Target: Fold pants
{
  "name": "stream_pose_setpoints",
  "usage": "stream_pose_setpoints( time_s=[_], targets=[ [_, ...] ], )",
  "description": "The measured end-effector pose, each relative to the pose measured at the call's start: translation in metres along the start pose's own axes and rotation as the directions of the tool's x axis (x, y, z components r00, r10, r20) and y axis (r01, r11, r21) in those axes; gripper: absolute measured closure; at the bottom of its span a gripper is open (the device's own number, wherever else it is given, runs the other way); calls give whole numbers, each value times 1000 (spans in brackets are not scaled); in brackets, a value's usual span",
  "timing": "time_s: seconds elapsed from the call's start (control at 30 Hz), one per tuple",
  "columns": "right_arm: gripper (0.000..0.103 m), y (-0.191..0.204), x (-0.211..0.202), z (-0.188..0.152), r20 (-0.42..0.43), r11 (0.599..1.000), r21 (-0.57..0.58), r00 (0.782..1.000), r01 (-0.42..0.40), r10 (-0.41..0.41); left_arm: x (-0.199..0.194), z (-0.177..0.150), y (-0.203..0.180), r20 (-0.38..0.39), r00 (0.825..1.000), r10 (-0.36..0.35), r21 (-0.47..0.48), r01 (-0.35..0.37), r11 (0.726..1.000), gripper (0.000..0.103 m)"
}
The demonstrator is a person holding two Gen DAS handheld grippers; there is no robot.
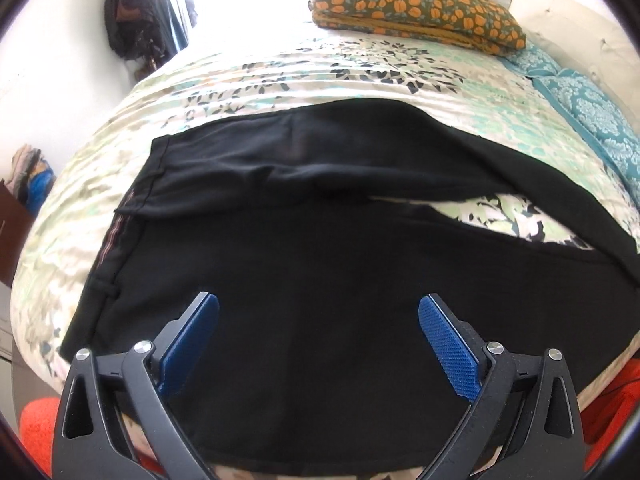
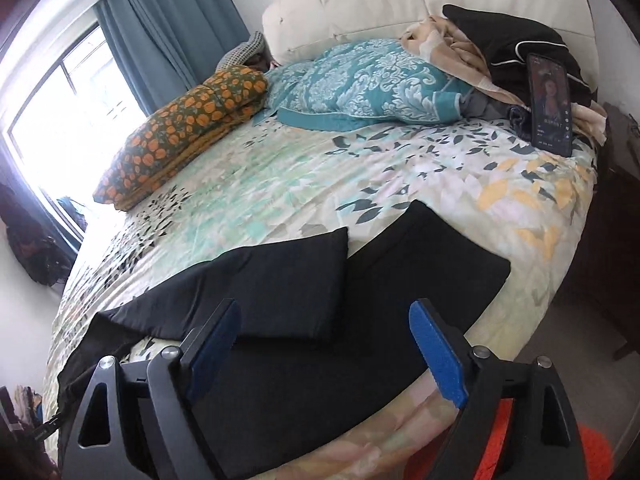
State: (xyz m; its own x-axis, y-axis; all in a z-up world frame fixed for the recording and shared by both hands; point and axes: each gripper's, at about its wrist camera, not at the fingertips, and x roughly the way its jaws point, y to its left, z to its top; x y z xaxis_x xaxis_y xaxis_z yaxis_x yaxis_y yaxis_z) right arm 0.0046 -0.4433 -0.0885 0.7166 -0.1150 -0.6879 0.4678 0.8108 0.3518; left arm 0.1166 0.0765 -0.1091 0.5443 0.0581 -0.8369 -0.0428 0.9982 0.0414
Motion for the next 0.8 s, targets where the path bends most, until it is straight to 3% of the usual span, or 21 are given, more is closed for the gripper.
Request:
stream_pose_setpoints(
  time_s=[0.2, 0.37, 0.63, 0.8],
  targets=[
    [17, 79, 13, -64, -190, 968, -206, 976, -146, 107, 1, -31, 10, -8, 1000, -7, -60, 6, 998, 2],
    [17, 116, 18, -86, -161, 905, -400, 983, -143, 84, -9, -35, 27, 39, 999, -4, -94, 7, 996, 2],
    [17, 113, 29, -87, -175, 915, -382, 982, -133, 70, -11, -39, 50, 35, 999, 4, -183, 3, 983, 2],
    [17, 103, 31, -81, -183, 932, -336, 980, -136, 77, -6, -40, 43, 20, 1000, 20, -162, -16, 987, 2]
  ],
)
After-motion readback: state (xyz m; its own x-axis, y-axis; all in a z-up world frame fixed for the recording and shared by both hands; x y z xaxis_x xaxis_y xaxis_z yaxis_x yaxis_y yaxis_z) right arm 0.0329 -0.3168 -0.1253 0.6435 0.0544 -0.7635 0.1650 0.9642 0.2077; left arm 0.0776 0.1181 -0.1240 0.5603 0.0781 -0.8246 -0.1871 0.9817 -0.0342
